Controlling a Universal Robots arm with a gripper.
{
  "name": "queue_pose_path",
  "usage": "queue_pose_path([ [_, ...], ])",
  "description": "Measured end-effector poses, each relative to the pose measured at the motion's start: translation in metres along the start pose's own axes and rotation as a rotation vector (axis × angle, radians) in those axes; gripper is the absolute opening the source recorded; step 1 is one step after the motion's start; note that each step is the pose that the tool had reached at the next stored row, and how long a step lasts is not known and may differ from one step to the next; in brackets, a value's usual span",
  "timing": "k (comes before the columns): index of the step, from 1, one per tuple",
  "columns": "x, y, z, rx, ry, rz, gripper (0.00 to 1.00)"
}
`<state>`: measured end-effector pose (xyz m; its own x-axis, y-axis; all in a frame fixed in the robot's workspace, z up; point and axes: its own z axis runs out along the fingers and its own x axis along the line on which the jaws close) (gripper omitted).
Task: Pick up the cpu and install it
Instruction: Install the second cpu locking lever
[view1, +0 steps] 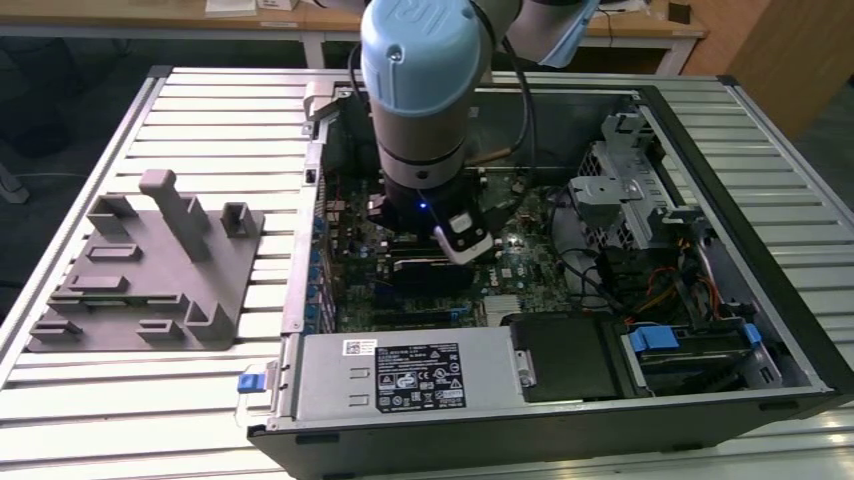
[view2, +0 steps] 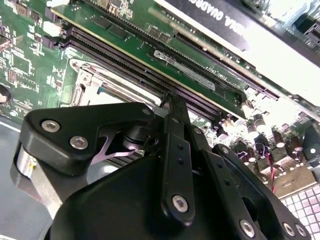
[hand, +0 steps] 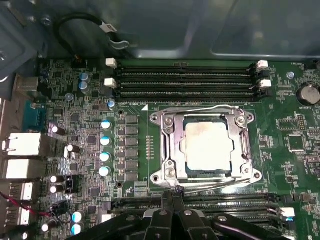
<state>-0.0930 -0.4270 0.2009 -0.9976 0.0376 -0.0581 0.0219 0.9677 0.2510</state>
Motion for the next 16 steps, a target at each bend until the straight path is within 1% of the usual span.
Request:
queue_pose_path([
  [5, 0.0022, -0.0008, 0.0033, -0.0129, -0.0003, 0.003, 0.11],
  [10, 0.0048, 0.0, 0.007, -0.0279, -0.0007, 0.007, 0.11],
  [12, 0.0059, 0.001, 0.0085, -0.0325, -0.0009, 0.009, 0.11],
  [16, 0.0076, 0.0027, 0.0109, -0.0382, -0.0015, 0.011, 0.11],
])
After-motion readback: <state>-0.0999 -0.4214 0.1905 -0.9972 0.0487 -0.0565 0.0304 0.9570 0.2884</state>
